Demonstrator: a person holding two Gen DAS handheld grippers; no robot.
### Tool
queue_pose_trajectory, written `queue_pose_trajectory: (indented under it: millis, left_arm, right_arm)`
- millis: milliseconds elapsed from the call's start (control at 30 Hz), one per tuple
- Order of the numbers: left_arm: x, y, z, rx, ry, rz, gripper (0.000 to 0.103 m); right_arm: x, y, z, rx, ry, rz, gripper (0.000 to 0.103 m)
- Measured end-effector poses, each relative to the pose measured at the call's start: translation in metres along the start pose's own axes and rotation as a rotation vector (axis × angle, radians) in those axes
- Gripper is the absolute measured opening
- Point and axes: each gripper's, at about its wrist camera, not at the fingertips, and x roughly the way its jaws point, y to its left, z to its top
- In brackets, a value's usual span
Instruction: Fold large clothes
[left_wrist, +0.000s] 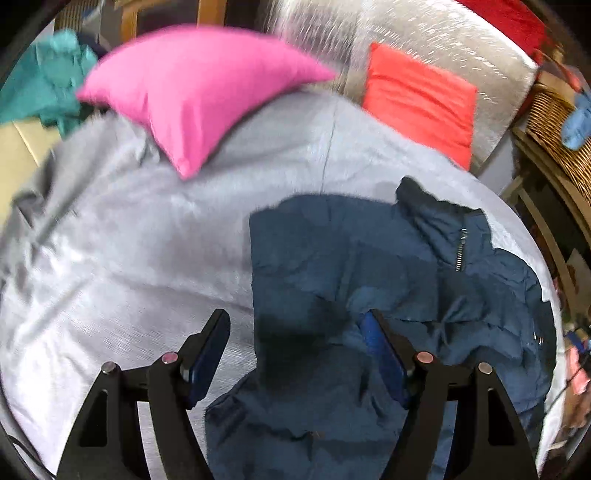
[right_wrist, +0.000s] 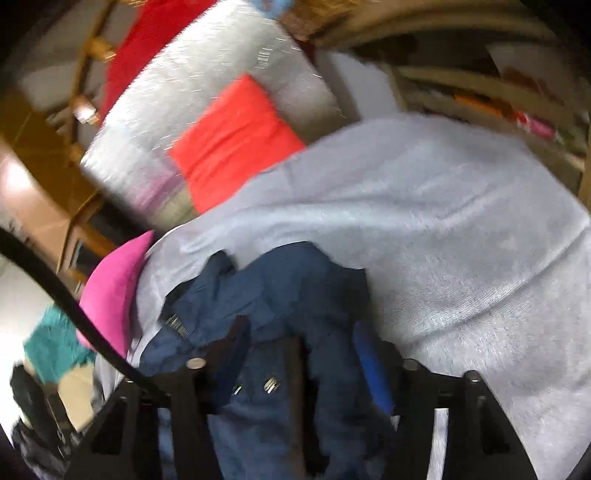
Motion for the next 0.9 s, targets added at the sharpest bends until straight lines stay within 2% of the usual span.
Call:
queue_pose_trajectory:
  millis: [100, 233, 333, 400, 467, 567, 667, 767, 833, 900]
  left_arm:
    - [-0.012, -0.016, -0.004, 0.055, -0.055, -0.026, 0.075]
    - [-0.012, -0.043, -0.012, 0.13, -0.048, -0.061, 0.076]
    - [0.006, -0.058, -0.019, 0.173, 0.005, -0.04, 0.076]
    - [0.041, -0.066, -0.028, 0.203, 0.148, 0.014, 0.076]
    - [0.046, -0.068, -0.035, 0.216, 0.15, 0.029, 0.077]
    - [0.034, -0.068, -0.032, 0.237, 0.138, 0.028, 0.077]
    - [0.024, -0.065, -0.031, 0.217, 0.111, 0.006, 0.077]
    - [0.011, -0.067, -0.028, 0.19, 0.073, -0.054, 0.077]
    - [0.004, -0.074, -0.027, 0.192, 0.045, -0.077, 0.077]
    - [0.01, -0.083, -0.03, 0.219, 0.052, -0.064, 0.077]
  right_arm:
    - [-0.007, 0.023, -0.018, -0.055, 0.051, 0.102, 0.047]
    - [0.008, 0.06, -0.047, -0.15, 0.139, 0.167, 0.044]
    - [0.029, 0.083, -0.069, -0.219, 0.213, 0.181, 0.044]
    - [0.053, 0.088, -0.086, -0.237, 0.302, 0.145, 0.044]
    - [0.077, 0.081, -0.097, -0.216, 0.399, 0.112, 0.044]
    - [0.068, 0.077, -0.091, -0.183, 0.395, 0.133, 0.043]
    - [0.05, 0.08, -0.084, -0.175, 0.336, 0.214, 0.043]
    - [0.047, 0.085, -0.085, -0.157, 0.318, 0.285, 0.043]
    - [0.055, 0.093, -0.095, -0.157, 0.332, 0.309, 0.043]
    - [0.071, 0.101, -0.107, -0.173, 0.382, 0.277, 0.043]
